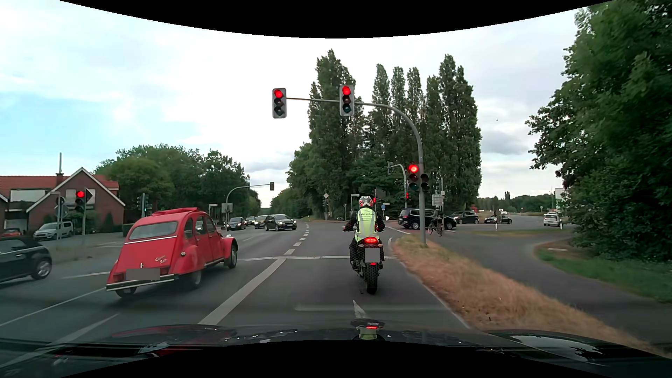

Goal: Follow the waypoints while adhering to traffic rules and regulations

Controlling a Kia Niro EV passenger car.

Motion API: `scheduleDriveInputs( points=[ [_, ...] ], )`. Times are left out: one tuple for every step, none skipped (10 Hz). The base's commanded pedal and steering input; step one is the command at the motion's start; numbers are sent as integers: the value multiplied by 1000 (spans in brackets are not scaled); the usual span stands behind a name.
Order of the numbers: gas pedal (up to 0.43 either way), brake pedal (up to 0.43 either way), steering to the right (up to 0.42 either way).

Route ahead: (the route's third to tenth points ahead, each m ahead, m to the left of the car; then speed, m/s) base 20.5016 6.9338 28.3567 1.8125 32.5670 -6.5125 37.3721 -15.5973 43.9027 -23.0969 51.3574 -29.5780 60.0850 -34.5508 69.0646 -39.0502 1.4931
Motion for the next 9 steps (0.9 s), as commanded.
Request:
scheduleDriveInputs(
  points=[
    [0,98,-13],
    [0,91,-12],
    [0,98,-10],
    [0,98,-9],
    [0,98,-7],
    [0,98,-6],
    [0,98,-6],
    [0,98,-5],
    [0,98,-5]
  ],
)
